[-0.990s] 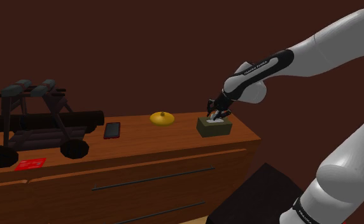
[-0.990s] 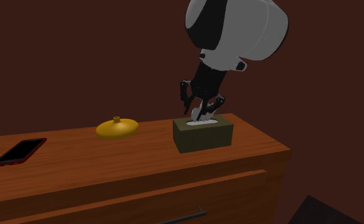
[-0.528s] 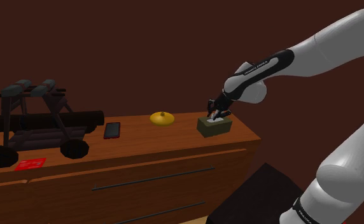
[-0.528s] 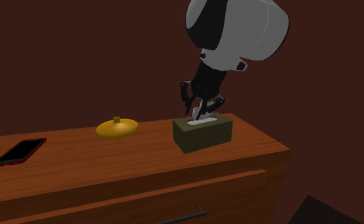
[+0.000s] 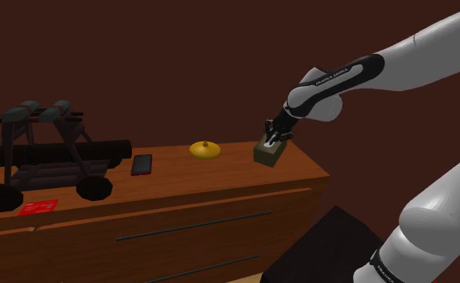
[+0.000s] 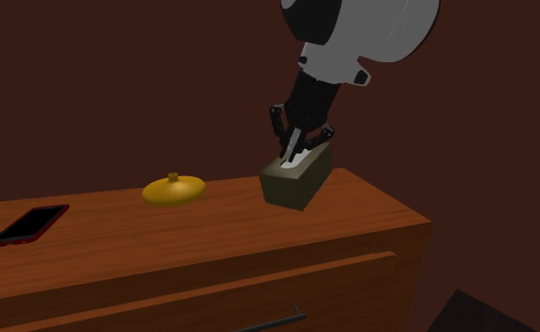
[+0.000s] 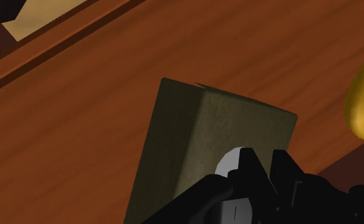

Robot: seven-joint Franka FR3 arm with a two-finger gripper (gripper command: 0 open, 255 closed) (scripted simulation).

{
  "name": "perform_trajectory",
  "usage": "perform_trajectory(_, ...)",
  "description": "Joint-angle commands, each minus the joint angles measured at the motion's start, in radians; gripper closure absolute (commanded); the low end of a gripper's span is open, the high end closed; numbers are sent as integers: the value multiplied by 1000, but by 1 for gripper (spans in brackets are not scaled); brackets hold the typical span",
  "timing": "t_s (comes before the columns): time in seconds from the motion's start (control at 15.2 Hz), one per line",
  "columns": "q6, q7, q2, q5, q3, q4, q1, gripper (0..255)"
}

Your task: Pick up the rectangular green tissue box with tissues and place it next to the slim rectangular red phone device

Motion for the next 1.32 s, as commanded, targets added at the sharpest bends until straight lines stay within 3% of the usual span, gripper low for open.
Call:
perform_trajectory(0.0,-31,15,-14,-13,2,17,-4,255)
perform_trajectory(1.25,-298,86,-129,-78,3,172,-30,255)
